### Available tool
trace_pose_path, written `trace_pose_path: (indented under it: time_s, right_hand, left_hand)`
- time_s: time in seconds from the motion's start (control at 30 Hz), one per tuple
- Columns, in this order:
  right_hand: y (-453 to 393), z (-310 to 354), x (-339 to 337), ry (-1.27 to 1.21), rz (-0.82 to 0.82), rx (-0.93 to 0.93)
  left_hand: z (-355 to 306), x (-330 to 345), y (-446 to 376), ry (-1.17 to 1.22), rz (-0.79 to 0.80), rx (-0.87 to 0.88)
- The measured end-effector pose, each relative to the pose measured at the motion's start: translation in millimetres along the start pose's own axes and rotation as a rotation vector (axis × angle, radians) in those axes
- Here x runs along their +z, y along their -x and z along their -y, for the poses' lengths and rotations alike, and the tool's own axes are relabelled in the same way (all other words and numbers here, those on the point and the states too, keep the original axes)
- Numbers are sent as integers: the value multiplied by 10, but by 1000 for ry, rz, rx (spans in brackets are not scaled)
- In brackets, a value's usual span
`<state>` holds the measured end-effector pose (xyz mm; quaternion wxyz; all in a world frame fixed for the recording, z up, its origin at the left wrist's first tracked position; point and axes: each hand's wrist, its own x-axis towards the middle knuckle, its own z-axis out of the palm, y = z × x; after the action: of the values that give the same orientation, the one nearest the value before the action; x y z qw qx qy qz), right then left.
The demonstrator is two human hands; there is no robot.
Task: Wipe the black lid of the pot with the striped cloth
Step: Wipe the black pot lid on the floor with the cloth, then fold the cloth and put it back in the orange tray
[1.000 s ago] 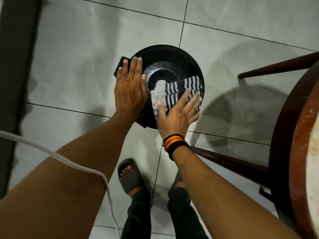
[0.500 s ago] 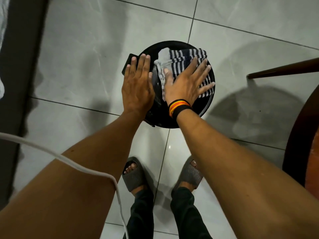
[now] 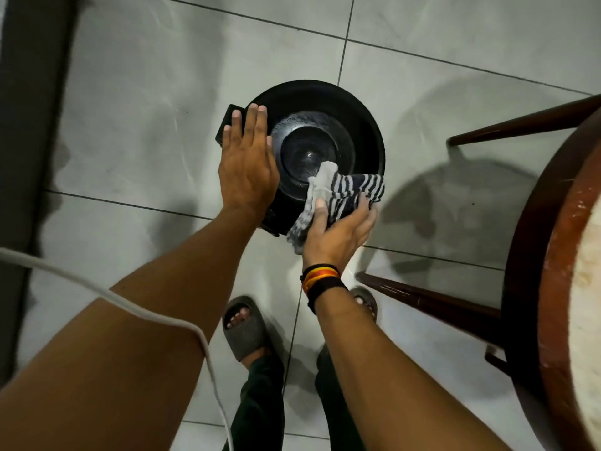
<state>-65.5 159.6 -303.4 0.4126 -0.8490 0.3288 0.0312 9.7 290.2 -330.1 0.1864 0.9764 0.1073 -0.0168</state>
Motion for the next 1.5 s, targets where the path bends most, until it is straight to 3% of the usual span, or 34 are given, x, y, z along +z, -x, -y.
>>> trace_pose_path:
  time_s: [0.1,0.2,0.33,0.4,0.5,0.63,0.77,0.97,1.27,1.5]
  right_hand:
    - [-117,112,-129,27,-33,49]
    - [-335,181,-305,-45,16,170]
    - [-519,206,-585,-420,210,539]
    - [-558,150,-675,-507,298,628]
    - [-577,106,-680,-399,318,589]
    - [-595,97,-713,-224,268,515]
    - [-421,151,-911,-242,268,449]
    - [-165,549,-1457,-306,352,281]
    - [87,1885,-2901,-389,335,48]
    - [-155,2015,-4270,-384,192,35]
  left_hand:
    - [-47,-128,33,48,19,17]
    - [-276,-310,230,146,-64,53]
    - [-659,-492,738,384,-24,-101]
    - [-754,-452,928,423,35,-218]
    - [-827,-387,957,390,165,-384]
    - [-870,-295,880,335,168,-382]
    - [-911,-499,881,530,233,-456]
    - [-936,-1191,889,741,274,-353]
    - [-1743,-2989,643,982,324,-307]
    - [-2935,-3399,950,1096,445,-267]
